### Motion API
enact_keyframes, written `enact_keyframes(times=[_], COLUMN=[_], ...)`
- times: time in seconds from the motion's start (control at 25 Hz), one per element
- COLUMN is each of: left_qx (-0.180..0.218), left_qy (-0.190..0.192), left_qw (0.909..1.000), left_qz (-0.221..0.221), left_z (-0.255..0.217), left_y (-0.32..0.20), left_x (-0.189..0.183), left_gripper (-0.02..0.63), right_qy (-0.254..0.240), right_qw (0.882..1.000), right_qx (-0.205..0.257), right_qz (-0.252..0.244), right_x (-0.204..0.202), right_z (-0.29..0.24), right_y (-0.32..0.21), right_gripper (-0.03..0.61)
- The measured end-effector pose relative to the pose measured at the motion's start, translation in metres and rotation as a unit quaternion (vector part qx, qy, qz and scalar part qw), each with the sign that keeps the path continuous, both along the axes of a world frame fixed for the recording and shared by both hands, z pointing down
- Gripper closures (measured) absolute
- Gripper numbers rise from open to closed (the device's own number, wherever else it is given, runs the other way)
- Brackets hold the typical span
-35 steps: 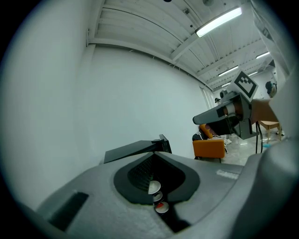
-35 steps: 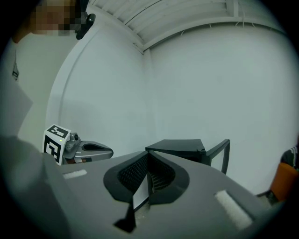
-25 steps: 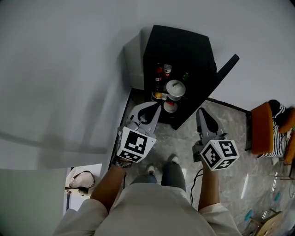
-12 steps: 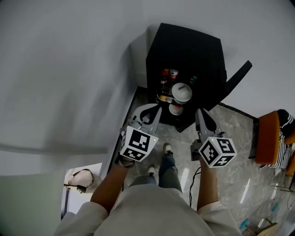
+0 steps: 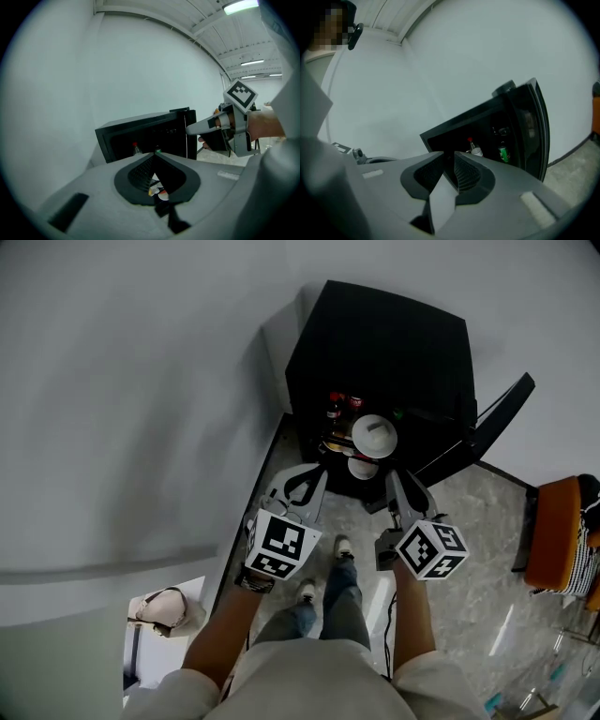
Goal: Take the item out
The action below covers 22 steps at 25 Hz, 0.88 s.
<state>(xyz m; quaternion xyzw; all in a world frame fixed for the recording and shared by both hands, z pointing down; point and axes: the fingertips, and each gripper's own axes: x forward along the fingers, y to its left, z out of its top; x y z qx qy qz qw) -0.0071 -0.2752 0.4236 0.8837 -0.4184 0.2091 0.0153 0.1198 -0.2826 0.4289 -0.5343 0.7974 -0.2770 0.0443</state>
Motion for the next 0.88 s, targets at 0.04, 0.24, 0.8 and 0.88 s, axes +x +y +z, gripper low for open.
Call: enact_keyframes(times=[0.04, 0.24, 0.8, 0.88], left_qx=[0.000, -0.012, -0.065, -0.072], left_qy=[-0.009, -0.034, -0.032, -0.033], left_qw=[1.0000, 0.9993, 0.9969, 0.9963], left_qz=[0.000, 0.001, -0.031, -0.032], left_z=[0.005, 0.031, 0.094, 0.102], left_y=[-0.003, -0.011, -0.030, -0.031], left_x=[0.000, -0.002, -0.009, -0.009], left_gripper=[0.607, 0.607, 0.607, 0.607], right_qy=[-0.008, -0.053, -0.072, -0.097], right_qw=[1.000, 0.998, 0.986, 0.982], right_qx=[-0.002, -0.029, -0.149, -0.164], right_qz=[0.004, 0.020, 0.008, 0.006], right_x=[0.000, 0.002, 0.000, -0.003], right_z=[0.007, 0.051, 0.184, 0.200], right_y=[-0.006, -0.030, -0.076, -0.081], right_gripper=[0.504, 0.494, 0.485, 0.472])
